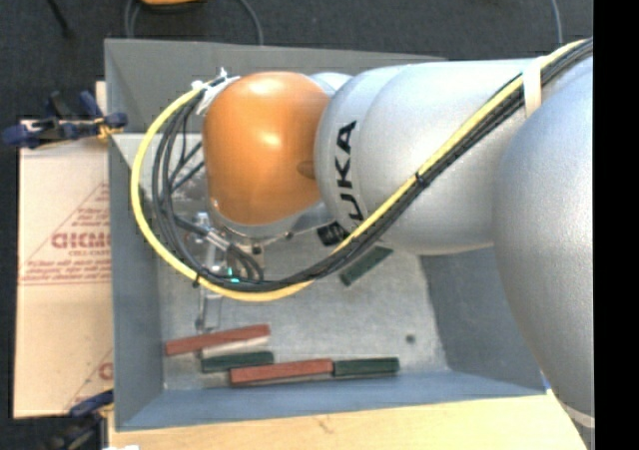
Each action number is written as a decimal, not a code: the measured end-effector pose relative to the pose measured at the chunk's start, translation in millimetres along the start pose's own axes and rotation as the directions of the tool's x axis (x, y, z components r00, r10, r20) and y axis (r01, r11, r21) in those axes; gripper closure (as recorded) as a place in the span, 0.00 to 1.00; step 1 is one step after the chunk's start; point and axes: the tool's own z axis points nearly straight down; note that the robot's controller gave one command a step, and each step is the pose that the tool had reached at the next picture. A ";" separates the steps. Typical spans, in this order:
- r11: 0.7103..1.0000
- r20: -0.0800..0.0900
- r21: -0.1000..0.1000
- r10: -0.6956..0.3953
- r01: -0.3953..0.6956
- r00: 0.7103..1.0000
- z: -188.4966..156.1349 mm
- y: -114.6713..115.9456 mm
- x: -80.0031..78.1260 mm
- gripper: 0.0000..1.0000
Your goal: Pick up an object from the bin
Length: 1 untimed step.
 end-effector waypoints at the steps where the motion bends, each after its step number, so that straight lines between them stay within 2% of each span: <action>1: 1.000 0.006 -0.001 0.004 -0.004 1.000 -4.2 -1.4 -1.4 0.00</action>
Offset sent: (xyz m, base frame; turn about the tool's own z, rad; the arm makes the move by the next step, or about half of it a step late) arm -0.0474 -0.0304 -0.1095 0.1124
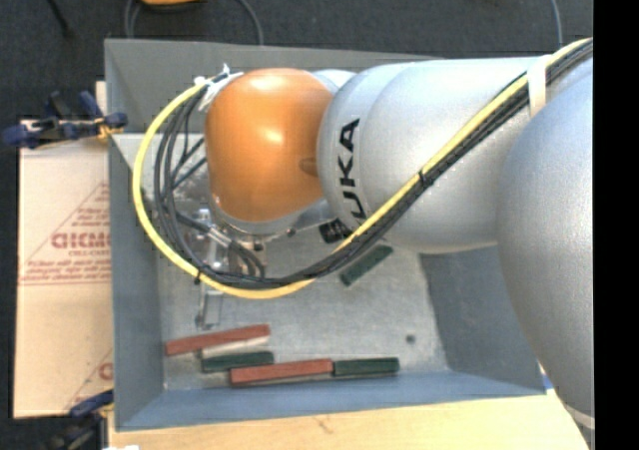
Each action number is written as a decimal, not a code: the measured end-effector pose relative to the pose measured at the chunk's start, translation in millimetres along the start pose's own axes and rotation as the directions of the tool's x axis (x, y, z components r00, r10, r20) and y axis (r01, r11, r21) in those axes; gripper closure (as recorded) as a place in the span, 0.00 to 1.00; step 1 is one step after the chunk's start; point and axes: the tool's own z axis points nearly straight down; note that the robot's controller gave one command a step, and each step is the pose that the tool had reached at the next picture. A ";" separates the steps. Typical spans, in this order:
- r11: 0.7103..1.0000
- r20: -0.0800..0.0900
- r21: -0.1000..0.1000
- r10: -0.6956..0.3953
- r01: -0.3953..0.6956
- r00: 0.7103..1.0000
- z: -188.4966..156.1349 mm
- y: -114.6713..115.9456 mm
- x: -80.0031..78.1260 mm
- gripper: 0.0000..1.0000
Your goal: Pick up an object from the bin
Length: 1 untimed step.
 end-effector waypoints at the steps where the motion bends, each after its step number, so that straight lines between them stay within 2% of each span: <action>1: 0.999 0.005 -0.002 0.049 -0.049 0.999 51.4 -13.6 21.5 0.00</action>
Offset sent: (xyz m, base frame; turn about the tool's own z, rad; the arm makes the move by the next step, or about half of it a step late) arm -0.0028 -0.0423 -0.1501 -0.2034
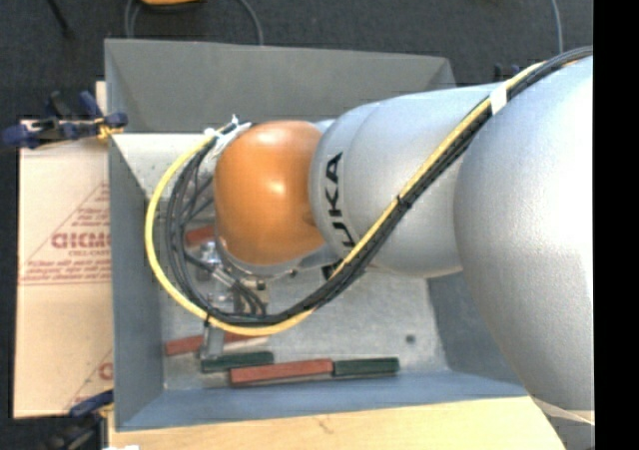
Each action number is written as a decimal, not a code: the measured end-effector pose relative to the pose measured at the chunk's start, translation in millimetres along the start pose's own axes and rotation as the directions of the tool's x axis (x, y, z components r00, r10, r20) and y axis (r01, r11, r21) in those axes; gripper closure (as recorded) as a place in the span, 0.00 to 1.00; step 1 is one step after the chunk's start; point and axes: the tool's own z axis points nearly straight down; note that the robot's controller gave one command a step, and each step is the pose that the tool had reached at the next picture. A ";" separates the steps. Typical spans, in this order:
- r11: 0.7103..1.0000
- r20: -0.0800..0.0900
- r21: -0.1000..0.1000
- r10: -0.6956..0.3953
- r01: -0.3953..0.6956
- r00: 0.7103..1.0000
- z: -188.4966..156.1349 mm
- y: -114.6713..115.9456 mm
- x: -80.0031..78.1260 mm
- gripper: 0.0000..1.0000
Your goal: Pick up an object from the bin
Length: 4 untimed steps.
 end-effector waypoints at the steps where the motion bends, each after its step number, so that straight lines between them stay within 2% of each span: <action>1: 0.969 -0.003 0.001 -0.246 0.246 0.969 96.8 -28.8 -21.5 1.00; 2: 0.969 -0.003 0.001 -0.246 0.246 0.969 96.8 -28.7 -21.5 1.00; 3: 0.944 -0.002 0.010 -0.330 0.330 0.944 97.3 -15.5 -3.8 1.00; 4: 0.935 -0.004 0.001 -0.355 0.355 0.935 -46.1 -17.6 -22.0 1.00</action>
Offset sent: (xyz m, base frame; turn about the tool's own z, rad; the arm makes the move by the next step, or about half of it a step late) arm 0.0000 0.0000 0.0000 0.0000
